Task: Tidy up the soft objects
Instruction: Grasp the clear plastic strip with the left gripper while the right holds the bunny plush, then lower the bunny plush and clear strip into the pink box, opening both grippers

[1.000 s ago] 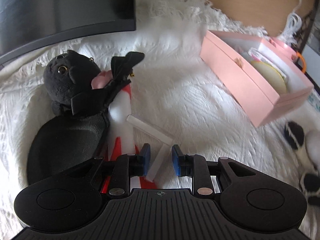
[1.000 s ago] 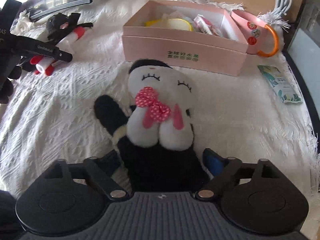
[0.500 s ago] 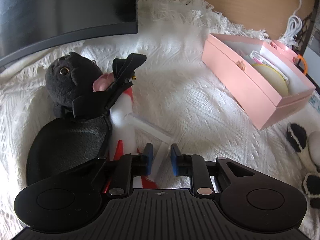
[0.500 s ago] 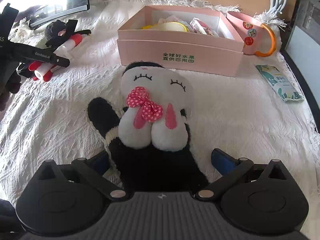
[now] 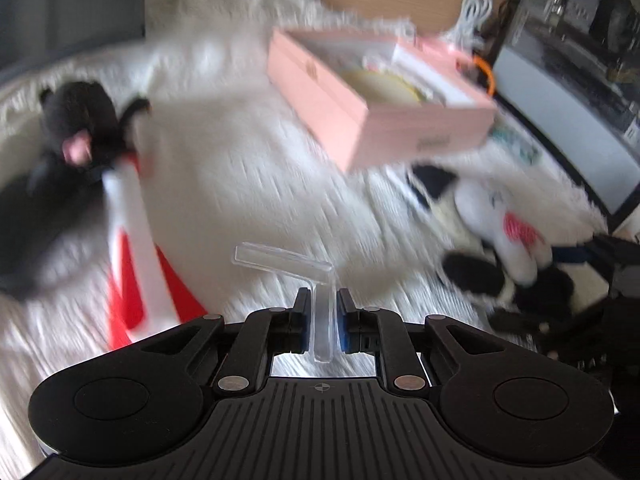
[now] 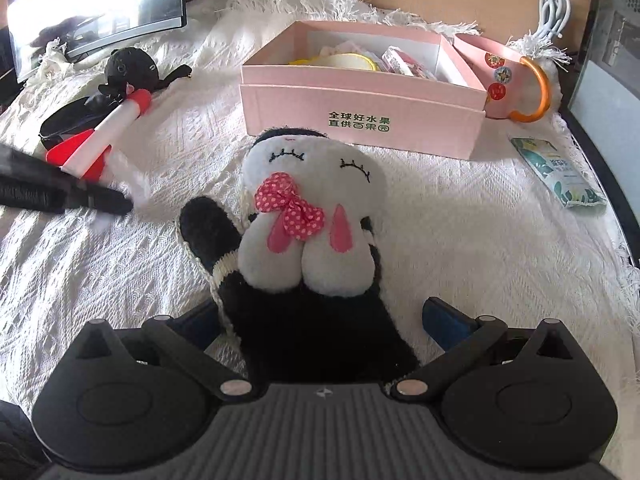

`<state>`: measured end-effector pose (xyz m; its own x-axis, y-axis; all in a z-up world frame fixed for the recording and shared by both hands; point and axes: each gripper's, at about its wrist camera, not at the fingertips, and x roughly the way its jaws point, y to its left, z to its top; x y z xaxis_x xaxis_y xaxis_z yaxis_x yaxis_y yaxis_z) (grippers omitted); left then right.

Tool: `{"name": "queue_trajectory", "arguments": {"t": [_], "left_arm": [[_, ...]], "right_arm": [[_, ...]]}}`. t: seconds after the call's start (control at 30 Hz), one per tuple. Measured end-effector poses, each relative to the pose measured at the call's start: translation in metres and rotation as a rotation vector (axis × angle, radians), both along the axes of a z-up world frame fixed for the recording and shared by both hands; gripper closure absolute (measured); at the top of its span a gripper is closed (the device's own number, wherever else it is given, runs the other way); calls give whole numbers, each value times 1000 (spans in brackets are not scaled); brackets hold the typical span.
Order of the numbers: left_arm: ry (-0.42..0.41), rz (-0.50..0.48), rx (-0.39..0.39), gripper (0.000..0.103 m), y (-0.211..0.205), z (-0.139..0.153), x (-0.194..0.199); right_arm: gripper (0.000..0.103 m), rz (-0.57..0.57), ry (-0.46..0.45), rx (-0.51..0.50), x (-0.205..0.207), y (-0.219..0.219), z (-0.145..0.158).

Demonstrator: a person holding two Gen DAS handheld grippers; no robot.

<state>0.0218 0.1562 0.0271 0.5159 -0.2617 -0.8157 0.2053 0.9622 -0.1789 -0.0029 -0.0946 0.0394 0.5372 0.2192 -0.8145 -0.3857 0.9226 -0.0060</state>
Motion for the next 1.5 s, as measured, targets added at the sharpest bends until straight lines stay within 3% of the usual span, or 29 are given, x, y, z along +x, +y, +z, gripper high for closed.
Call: {"name": "queue_trajectory", "arguments": {"t": [0.3, 0.43, 0.53, 0.67, 0.77, 0.83, 0.9, 1.13, 1.33, 1.5], "left_arm": [[-22, 68, 0, 86, -1, -1, -6], [-20, 76, 27, 86, -6, 0, -6], [-26, 71, 55, 86, -11, 0, -6], [-52, 81, 69, 86, -15, -1, -11], [-92, 90, 78, 86, -16, -4, -19], [-103, 98, 83, 86, -18, -4, -23], [-101, 103, 85, 86, -18, -4, -22], [-67, 83, 79, 85, -20, -1, -11], [-27, 59, 92, 86, -27, 2, 0], [-14, -46, 46, 88, -46, 3, -14]], "right_arm": [[0, 51, -4, 4, 0, -1, 0], [1, 99, 47, 1, 7, 2, 6], [1, 98, -11, 26, 11, 4, 17], [2, 110, -14, 18, 26, 12, 16], [22, 118, 43, 38, 35, 17, 11], [37, 130, 34, 37, 31, 18, 18], [44, 152, 5, 16, 23, 19, 25], [51, 111, 31, 58, 18, 3, 45], [51, 96, -27, 83, 9, -11, 69], [51, 37, -69, 52, 0, -39, 80]]}}
